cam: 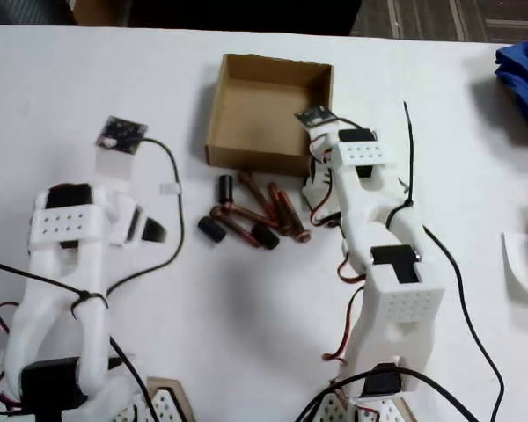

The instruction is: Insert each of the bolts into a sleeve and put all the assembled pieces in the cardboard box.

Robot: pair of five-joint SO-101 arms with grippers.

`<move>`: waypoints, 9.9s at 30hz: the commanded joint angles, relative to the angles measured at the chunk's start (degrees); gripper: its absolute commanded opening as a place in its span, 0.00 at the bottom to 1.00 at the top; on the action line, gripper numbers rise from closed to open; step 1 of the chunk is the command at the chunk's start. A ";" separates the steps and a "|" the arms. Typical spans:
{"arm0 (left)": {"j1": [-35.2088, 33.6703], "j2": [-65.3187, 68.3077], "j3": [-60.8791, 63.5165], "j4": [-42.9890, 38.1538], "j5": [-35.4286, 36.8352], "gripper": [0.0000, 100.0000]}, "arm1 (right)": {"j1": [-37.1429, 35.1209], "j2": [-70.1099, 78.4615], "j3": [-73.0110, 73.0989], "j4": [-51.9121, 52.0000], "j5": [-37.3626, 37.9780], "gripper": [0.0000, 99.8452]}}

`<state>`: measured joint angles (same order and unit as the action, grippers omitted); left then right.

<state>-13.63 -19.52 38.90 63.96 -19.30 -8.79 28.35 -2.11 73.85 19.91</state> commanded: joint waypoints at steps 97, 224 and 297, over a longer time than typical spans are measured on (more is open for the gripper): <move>21.71 64.09 -59.56 30.42 62.07 0.11 | 2.42 -28.35 41.32 -41.89 -3.69 0.02; 36.66 -10.20 7.34 -68.92 42.90 0.03 | -4.00 -10.42 80.70 -168.04 -4.31 0.02; 46.68 13.63 -7.78 -54.07 27.43 0.03 | -2.95 -10.24 77.89 -162.33 -11.34 0.02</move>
<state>31.03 -5.45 33.27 7.60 11.38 -12.13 18.95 77.19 -88.44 9.01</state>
